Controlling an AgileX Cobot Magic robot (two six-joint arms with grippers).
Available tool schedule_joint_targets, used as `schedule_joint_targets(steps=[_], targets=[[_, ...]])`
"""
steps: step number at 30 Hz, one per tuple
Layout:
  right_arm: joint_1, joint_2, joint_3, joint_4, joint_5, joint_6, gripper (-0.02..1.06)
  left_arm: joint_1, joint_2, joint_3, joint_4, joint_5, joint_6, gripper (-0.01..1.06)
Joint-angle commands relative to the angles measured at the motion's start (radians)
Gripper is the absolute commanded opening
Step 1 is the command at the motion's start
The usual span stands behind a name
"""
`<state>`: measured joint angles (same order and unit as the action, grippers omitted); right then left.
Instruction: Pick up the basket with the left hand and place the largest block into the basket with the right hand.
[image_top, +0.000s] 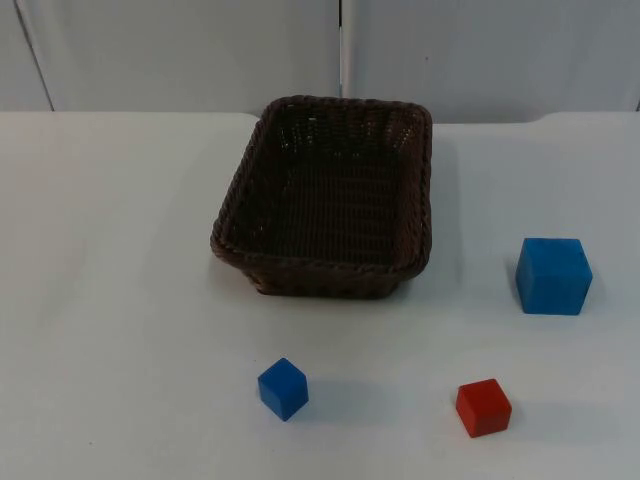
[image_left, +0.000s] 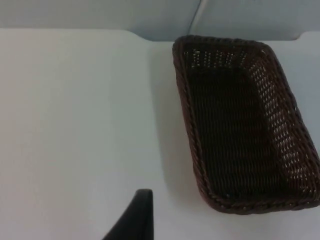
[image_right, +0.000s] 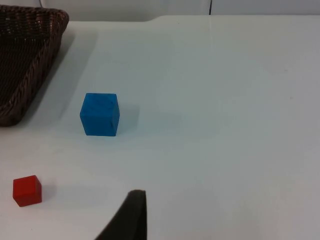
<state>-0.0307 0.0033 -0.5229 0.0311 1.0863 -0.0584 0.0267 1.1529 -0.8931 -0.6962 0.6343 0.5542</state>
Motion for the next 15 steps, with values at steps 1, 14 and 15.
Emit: schedule_joint_targets(steps=[1,14,15], targets=[[-0.006,-0.003,0.006,-0.002,-0.007,-0.003,1.05,-0.006,0.047,-0.028,-0.034,-0.012,0.027,1.05],[-0.006,-0.003,0.006,-0.002,-0.007,-0.003,1.05,-0.082,0.387,-0.251,-0.018,0.056,0.051,1.05],[-0.006,-0.003,0.006,-0.002,-0.007,-0.003,1.05,-0.082,0.387,-0.251,-0.018,0.056,0.051,1.05]])
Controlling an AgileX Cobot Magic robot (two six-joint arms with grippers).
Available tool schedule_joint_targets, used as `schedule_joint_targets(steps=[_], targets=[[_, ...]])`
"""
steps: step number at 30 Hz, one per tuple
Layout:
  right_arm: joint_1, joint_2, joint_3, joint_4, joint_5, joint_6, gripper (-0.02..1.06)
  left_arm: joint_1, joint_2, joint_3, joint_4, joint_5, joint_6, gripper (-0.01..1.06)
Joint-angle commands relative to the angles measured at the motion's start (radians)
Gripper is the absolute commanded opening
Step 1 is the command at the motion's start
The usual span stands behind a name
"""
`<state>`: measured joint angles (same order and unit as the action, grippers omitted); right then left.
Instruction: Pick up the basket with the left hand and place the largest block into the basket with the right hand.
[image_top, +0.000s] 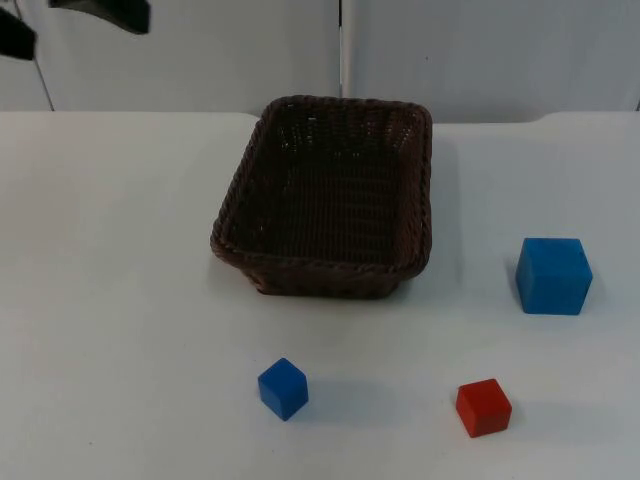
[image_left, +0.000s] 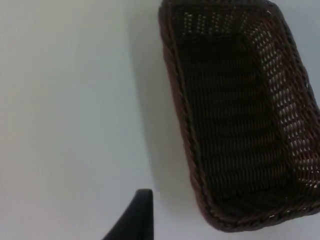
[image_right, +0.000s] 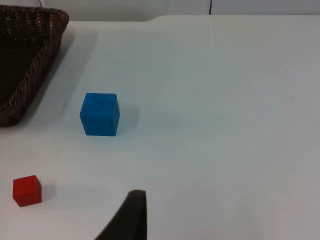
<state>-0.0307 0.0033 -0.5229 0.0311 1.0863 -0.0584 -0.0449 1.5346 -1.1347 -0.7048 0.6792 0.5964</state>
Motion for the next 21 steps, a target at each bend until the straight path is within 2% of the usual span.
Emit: schedule_joint_targets(steps=[1,9,21], targets=[[-0.006,-0.003,0.006,-0.002,-0.007,-0.003,1.05,-0.023,0.033,-0.031,-0.009,0.011,0.008,1.05],[-0.006,-0.003,0.006,-0.002,-0.007,-0.003,1.05,-0.074,0.228,-0.172,0.020,0.023,-0.019,1.05],[-0.006,-0.003,0.006,-0.002,-0.007,-0.003,1.05,-0.074,0.282,-0.233,0.024,-0.003,-0.036,1.05]])
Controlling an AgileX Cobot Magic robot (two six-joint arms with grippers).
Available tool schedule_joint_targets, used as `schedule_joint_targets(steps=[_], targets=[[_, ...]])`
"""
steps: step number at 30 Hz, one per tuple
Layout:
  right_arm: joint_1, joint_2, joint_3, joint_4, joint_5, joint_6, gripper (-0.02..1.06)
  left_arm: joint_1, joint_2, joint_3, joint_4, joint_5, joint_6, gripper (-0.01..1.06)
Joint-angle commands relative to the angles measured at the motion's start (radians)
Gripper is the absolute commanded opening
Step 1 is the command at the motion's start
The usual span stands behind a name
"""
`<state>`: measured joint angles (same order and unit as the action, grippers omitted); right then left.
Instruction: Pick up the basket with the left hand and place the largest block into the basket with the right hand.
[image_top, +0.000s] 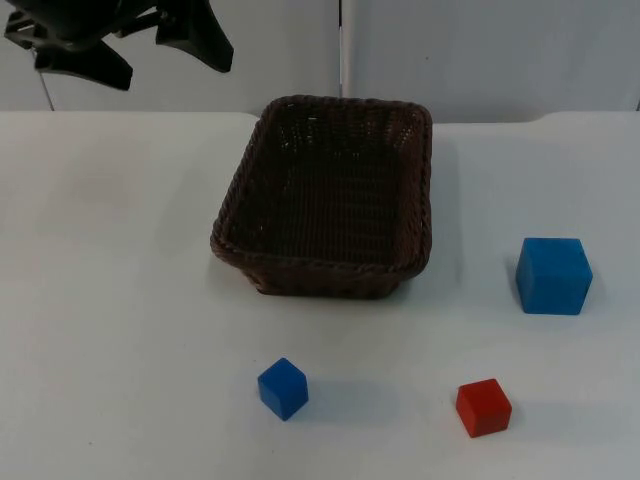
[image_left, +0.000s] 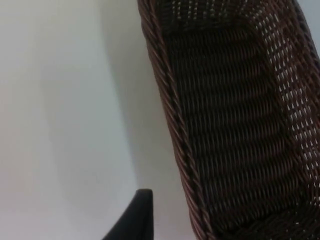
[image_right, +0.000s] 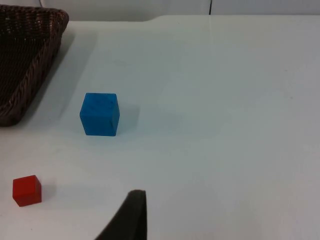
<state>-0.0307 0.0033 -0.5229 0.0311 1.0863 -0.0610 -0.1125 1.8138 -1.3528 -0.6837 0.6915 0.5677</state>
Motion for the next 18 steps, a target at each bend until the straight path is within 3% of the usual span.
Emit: schedule_joint_targets(steps=[1,13,18], targets=[[-0.006,-0.003,0.006,-0.002,-0.007,-0.001,1.05,-0.006,0.004,-0.022,0.003,-0.018,-0.007,1.05],[-0.006,-0.003,0.006,-0.002,-0.007,-0.001,1.05,-0.010,0.151,-0.153,0.012,0.015,-0.029,1.05],[-0.006,-0.003,0.006,-0.002,-0.007,-0.001,1.05,-0.033,0.283,-0.279,0.058,0.079,-0.087,1.05]])
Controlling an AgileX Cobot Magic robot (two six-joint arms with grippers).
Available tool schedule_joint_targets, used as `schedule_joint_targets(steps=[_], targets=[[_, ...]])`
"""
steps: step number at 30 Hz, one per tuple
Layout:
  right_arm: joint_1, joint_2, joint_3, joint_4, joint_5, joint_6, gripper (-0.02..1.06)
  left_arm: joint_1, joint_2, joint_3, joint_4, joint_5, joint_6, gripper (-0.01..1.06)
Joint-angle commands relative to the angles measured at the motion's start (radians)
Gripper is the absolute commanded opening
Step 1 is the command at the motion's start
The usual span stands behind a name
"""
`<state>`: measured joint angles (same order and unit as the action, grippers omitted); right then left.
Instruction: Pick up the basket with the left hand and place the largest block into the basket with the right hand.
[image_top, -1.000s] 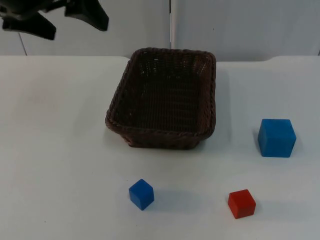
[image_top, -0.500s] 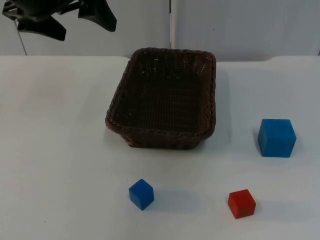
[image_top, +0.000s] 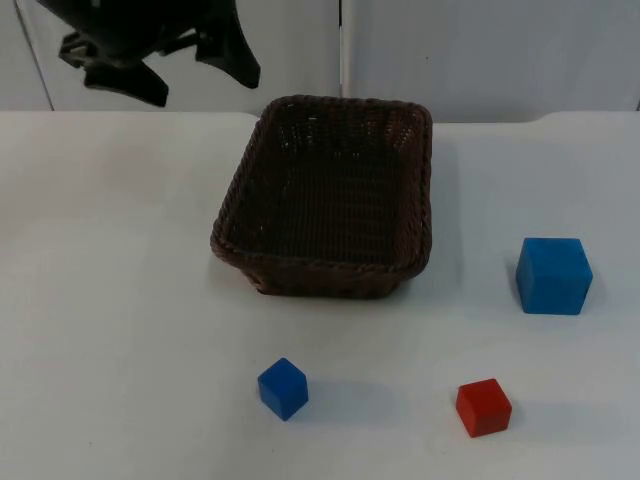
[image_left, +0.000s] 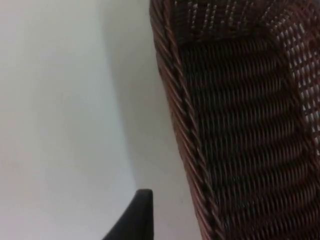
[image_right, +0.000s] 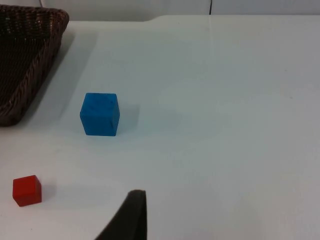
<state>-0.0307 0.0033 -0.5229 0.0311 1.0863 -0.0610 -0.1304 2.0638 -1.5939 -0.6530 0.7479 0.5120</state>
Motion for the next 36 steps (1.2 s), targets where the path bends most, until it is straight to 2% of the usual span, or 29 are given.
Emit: schedule_joint_targets(steps=[1,6,12,16,28,33,36], targets=[[-0.006,-0.003,0.006,-0.002,-0.007,-0.001,1.05,-0.016,0.033,-0.038,0.027,0.022,-0.031,1.05],[-0.006,-0.003,0.006,-0.002,-0.007,-0.001,1.05,-0.056,0.173,-0.207,0.211,0.070,-0.180,1.05],[-0.006,-0.003,0.006,-0.002,-0.007,-0.001,1.05,-0.058,0.274,-0.315,0.210,0.108,-0.213,1.05],[-0.006,-0.003,0.006,-0.002,-0.007,-0.001,1.05,-0.058,0.365,-0.418,0.192,0.166,-0.213,1.05],[-0.006,-0.003,0.006,-0.002,-0.007,-0.001,1.05,-0.058,0.442,-0.450,0.197,0.183,-0.213,1.03],[-0.006,-0.003,0.006,-0.002,-0.007,-0.001,1.05,-0.058,0.452,-0.450,0.197,0.183,-0.213,0.89],[-0.006,-0.003,0.006,-0.011,-0.008,-0.001,1.05,-0.058,0.452,-0.450,0.197,0.181,-0.213,0.87]])
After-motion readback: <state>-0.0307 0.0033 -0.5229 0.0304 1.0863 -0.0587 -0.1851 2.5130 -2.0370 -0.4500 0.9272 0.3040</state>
